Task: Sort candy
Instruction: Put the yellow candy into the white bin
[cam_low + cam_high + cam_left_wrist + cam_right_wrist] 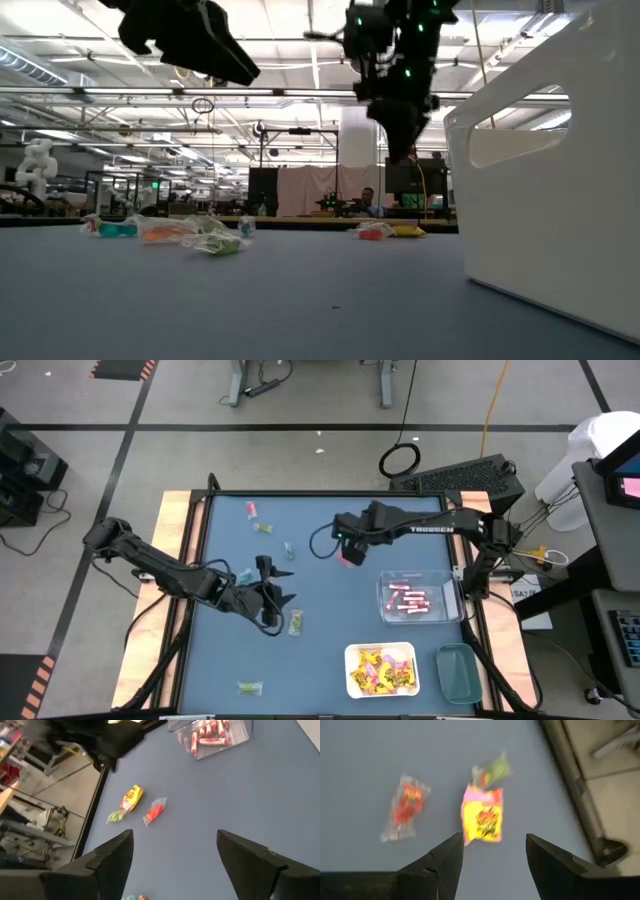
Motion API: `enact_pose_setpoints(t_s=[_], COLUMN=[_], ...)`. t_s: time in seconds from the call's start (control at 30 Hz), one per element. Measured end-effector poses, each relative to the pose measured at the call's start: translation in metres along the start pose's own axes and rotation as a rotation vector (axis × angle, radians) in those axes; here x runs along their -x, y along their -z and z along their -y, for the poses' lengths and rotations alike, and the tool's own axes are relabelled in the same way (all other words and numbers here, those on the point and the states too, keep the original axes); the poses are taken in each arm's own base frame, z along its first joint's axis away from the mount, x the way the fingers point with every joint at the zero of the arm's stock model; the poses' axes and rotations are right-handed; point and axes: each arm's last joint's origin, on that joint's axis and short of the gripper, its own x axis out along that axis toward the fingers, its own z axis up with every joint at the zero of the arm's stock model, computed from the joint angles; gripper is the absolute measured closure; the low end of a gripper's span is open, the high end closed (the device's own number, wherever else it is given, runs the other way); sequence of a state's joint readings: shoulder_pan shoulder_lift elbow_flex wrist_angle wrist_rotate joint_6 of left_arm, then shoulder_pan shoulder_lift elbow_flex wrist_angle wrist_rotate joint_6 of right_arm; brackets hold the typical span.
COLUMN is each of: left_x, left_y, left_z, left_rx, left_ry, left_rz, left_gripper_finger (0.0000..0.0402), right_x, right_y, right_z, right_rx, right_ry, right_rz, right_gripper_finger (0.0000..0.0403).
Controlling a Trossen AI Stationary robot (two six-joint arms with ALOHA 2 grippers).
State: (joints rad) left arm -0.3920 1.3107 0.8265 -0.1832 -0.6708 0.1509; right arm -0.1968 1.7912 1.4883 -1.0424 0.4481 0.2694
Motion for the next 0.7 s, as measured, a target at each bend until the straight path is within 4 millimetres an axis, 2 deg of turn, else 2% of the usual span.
enact_pose_setpoints(t_s=[0.13,0.3,0.7], left_x=[0.007,0.008,0.008], left_y=[0.002,0.001,0.000], left_z=[-0.005,-0.006,-0.006], left_rx=[0.026,0.038,0.043], left_ry=[0.002,0.007,0.011], left_rz=[-0.011,-0.001,0.003], left_gripper_finger=[0.0112,0.0112,0.0112], right_x=[-0.026,-0.050,-0.079], right_y=[0.017,0.030,0.043], right_z=[-0.008,-0.017,-0.016], right_rx=[-0.008,-0.035,-0.108], right_ry=[-0.020,-0.032,-0.036], right_rz=[-0.049,-0.019,0.024], right_gripper_finger=[0.0199,0.0199,0.0200])
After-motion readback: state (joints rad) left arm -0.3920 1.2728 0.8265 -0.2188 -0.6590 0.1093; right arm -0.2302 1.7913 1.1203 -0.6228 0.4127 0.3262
